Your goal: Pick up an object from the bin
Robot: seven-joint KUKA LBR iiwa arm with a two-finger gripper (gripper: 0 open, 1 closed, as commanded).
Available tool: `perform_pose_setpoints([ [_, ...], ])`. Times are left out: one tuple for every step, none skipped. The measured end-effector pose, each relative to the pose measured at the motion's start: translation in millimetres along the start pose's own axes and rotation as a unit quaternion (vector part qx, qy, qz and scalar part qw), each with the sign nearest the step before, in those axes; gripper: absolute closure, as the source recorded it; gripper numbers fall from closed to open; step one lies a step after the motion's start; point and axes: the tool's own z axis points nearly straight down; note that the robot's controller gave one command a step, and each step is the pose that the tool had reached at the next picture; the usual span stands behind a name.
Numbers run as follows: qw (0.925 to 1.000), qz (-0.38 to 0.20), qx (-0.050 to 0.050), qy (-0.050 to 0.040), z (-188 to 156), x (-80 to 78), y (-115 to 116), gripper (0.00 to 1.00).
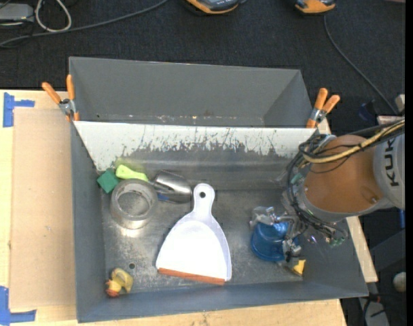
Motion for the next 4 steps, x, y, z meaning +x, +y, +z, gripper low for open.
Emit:
perform_pose_setpoints([
  [0.9996,0.027,0.000,-0.0024,0.2,-15.6,-3.6,1.00],
  [1.0000,-0.004,0.002,-0.0061,0.0,5.5,14.2,1.00],
  [0.9998,-0.021,0.000,-0.0003,0.6,-12.0,13.4,1.00],
  [0.9988,0.048,0.001,-0.0039,-1.1,-18.0,18.5,1.00],
])
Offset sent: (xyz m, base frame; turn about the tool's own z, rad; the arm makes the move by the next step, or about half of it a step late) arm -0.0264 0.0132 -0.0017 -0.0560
